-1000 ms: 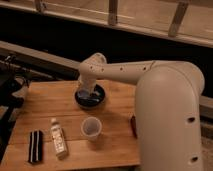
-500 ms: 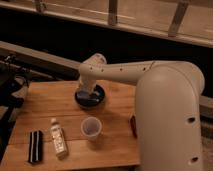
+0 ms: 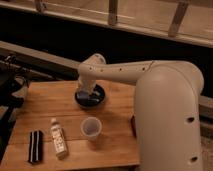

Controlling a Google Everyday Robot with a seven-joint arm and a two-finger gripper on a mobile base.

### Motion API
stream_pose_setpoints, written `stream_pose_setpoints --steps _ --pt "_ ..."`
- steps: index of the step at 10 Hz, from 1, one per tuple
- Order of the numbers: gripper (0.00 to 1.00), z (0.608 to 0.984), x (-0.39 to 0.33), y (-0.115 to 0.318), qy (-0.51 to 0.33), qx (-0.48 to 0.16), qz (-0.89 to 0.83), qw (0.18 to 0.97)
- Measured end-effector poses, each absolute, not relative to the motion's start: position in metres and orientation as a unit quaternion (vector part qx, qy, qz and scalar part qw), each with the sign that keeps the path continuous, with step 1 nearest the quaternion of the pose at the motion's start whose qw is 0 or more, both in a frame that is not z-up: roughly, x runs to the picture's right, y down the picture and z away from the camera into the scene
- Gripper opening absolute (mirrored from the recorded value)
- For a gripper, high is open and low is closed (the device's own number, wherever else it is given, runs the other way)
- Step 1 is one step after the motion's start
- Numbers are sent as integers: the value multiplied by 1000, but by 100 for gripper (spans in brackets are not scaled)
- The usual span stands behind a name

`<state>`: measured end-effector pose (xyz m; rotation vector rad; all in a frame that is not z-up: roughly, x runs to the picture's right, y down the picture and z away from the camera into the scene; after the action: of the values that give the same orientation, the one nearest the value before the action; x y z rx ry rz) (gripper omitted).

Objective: Place the white sponge in the ceramic bowl

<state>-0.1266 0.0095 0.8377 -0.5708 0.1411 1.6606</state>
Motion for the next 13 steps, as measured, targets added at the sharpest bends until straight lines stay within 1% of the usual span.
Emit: stream_pose_setpoints --steps 1,2,3,4,5,7,8,9,10,11,13 --pt "17 838 -127 3 61 -248 727 637" --pt "4 842 -120 -8 64 -246 730 635" --pt "1 845 -113 -13 66 -244 734 631" --pt "0 847 -105 -16 69 -242 739 624" --pt "6 851 -94 -18 73 -241 747 615" --pt "27 862 -80 -14 81 -248 761 594" --pt "35 870 -74 -10 83 -252 765 587" --pt "49 884 -71 -1 86 -261 766 582" --pt "56 889 -74 4 86 -263 763 584" --pt "60 890 -78 8 85 -261 762 587" --pt "61 886 -74 6 85 -258 764 585"
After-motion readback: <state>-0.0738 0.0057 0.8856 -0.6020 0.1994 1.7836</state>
